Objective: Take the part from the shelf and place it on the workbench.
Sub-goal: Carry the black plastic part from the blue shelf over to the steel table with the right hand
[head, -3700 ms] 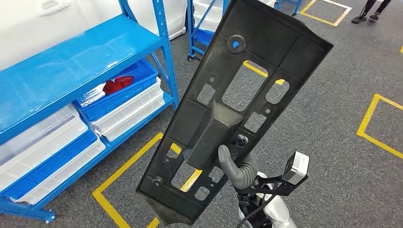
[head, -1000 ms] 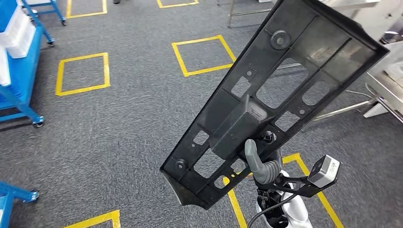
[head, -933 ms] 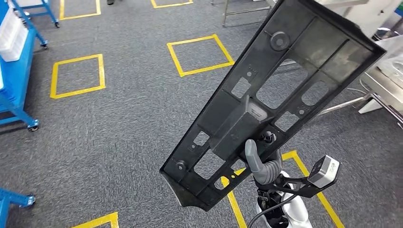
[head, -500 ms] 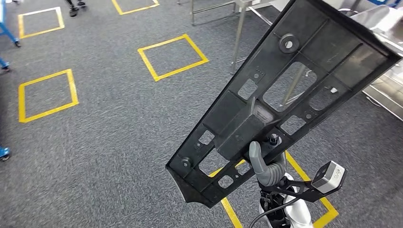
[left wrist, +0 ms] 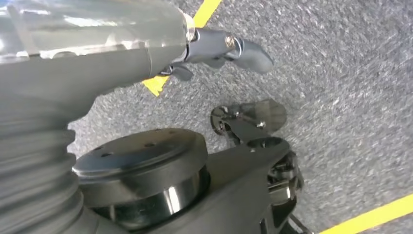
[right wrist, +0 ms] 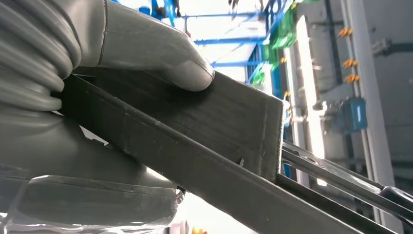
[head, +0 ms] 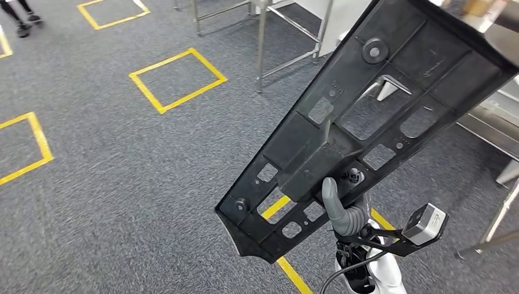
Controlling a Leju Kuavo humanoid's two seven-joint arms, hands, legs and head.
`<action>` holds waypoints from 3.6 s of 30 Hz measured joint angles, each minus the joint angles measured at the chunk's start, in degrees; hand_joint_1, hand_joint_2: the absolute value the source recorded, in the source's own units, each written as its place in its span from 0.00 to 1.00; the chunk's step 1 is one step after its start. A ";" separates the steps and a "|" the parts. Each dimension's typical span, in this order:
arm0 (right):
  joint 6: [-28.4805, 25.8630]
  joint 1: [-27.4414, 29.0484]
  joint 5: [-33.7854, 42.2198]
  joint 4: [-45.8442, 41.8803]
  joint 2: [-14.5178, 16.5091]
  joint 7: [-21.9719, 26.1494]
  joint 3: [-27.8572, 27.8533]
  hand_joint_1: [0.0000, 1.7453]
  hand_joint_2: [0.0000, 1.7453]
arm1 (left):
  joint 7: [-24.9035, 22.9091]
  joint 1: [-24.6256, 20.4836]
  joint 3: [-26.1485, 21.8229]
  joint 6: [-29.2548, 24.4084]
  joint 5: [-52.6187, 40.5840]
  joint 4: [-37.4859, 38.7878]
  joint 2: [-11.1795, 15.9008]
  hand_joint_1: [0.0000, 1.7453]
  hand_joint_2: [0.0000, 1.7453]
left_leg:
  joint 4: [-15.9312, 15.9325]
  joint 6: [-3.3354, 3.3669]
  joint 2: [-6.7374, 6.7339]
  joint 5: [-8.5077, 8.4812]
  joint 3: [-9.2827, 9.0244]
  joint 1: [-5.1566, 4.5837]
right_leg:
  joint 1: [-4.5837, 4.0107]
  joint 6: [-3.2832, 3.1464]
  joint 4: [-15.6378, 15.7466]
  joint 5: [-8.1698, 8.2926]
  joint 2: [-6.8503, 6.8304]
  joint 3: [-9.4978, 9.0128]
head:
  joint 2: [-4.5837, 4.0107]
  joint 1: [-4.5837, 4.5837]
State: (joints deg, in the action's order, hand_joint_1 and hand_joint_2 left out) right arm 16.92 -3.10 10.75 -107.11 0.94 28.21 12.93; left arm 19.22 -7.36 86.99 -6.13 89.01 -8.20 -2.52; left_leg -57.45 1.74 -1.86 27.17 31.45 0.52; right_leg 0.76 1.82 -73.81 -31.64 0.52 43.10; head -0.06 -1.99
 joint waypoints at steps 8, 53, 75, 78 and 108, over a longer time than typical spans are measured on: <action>0.87 -1.41 0.61 0.80 0.03 0.14 -0.38 0.85 1.00 | -0.05 -0.11 0.00 -0.14 0.05 0.01 -0.03 0.00 1.00 | -0.12 -1.76 -4.71 1.21 -1.02 -0.52 | -0.91 -1.55 15.50 6.13 -3.18 -8.16 | 0.00 0.00; 1.71 -4.50 -0.72 3.66 -0.53 0.28 -1.86 0.85 1.00 | -0.20 0.27 -1.42 -0.70 0.08 0.07 -0.08 0.00 1.00 | -1.06 -1.64 6.15 -0.14 1.14 0.16 | -0.33 -1.89 15.56 6.53 6.74 -8.33 | 0.01 0.00; -27.13 -17.31 -48.45 7.15 -12.13 -6.19 -5.72 0.85 1.00 | 0.36 0.22 -1.63 0.32 0.08 0.11 -0.27 0.00 1.00 | -11.59 -2.84 0.58 7.07 4.39 0.25 | 0.06 -2.20 16.15 6.95 -2.58 -8.21 | 0.01 -0.04; -28.84 -20.15 -56.70 9.79 -16.18 -7.51 -6.57 0.85 1.00 | 0.38 0.56 -1.61 0.33 0.08 0.11 -0.27 0.00 1.00 | -16.55 -2.71 1.27 6.95 7.91 0.25 | -0.13 -2.28 16.05 6.80 -1.37 -8.37 | 0.01 -0.03; -21.37 -45.37 -70.02 33.94 -41.91 -7.14 5.81 0.85 1.00 | 0.19 0.63 -1.44 1.31 0.08 0.13 -0.02 0.00 1.00 | -18.25 -2.03 1.35 3.45 12.27 -0.32 | 0.37 -1.94 15.94 1.53 -0.21 -13.67 | 0.01 -0.02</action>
State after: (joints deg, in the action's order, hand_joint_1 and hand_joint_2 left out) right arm -4.44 -48.47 -59.27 -73.17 -40.97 21.07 18.75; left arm 19.41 -6.73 85.55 -4.82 89.09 -8.07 -2.54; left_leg -75.71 -0.29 -0.51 30.62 43.71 0.20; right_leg 1.13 -0.12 -57.87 -30.11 0.31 29.43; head -0.05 -2.01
